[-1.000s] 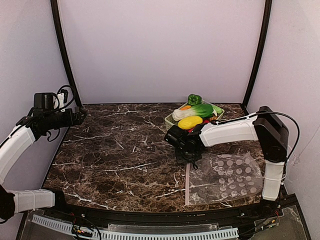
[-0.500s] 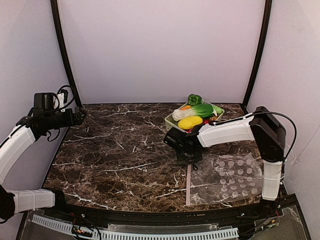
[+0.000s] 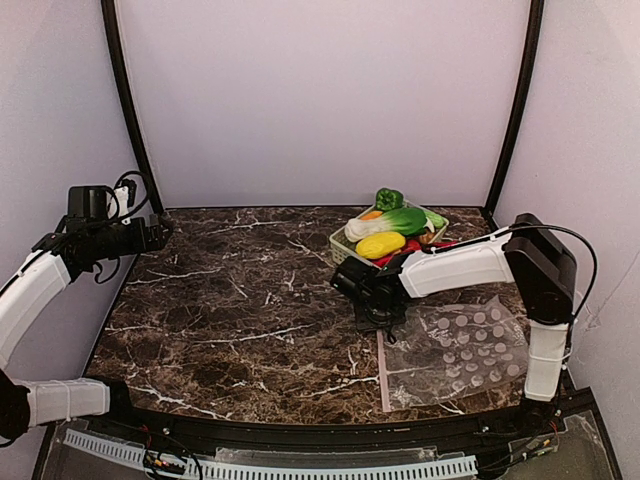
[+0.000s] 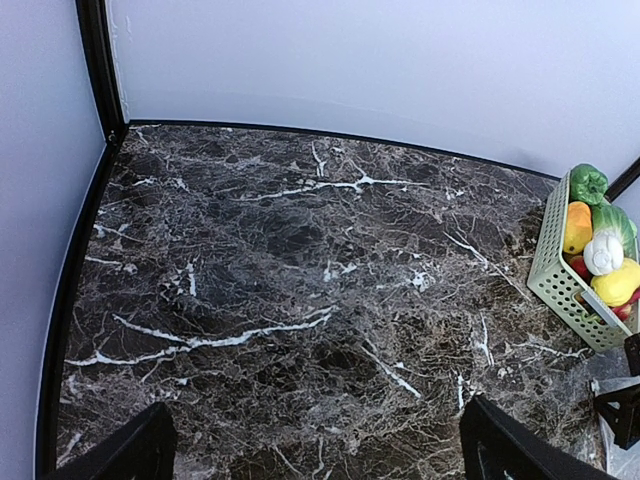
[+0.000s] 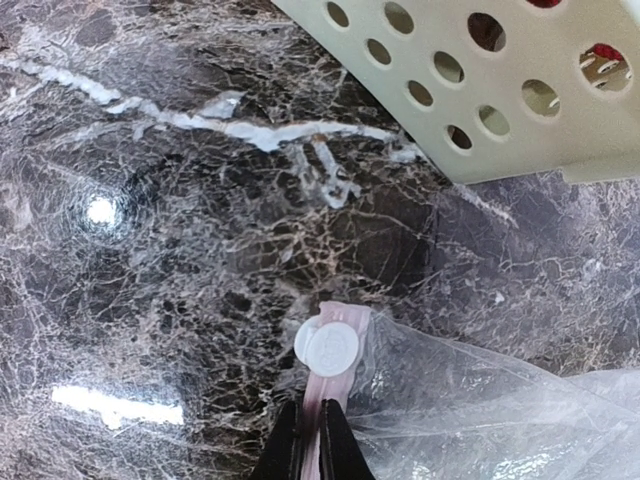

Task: Place the food in the zip-top bag and seal the zipper
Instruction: Pick up the zipper food storage bag from the center of the board.

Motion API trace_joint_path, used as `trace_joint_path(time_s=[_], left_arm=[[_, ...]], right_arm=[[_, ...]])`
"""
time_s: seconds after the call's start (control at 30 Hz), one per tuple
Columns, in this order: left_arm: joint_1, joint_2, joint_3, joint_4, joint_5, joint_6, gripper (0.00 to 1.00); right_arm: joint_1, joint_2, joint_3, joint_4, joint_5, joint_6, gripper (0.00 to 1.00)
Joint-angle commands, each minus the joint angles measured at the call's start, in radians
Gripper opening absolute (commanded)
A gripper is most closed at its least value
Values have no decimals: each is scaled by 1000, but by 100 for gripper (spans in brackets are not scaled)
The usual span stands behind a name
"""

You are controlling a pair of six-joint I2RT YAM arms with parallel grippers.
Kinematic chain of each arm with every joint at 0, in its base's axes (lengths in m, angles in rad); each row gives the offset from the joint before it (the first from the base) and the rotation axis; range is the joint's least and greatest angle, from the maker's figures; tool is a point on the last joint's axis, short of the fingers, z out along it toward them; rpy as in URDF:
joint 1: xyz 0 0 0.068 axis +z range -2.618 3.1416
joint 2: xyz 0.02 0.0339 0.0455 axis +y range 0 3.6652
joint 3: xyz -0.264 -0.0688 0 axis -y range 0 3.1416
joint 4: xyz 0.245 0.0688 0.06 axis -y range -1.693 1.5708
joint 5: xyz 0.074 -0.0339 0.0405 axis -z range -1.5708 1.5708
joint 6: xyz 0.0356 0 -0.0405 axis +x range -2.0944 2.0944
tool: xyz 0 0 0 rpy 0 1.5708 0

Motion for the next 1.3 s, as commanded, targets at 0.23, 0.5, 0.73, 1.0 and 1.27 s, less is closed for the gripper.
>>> trace_joint_path(time_s=[0.23, 0.5, 0.73, 1.0, 1.27], left_arm=[[-3, -13, -22, -18, 8, -1, 100], [-23, -51, -68, 66, 112, 34, 100], [-228, 35, 8, 88, 318, 56, 100], [-431, 203, 264, 69, 612, 124, 100], [-567, 265, 347, 179, 802, 128, 100]], right_arm=[[-2, -81, -62, 41, -24, 17, 0], [-2, -321, -189, 240, -143, -157, 0], [-2, -502, -208, 309, -504, -338, 0], [3, -636, -77, 351, -924, -379, 0], [5, -636, 76, 314, -1040, -444, 0]])
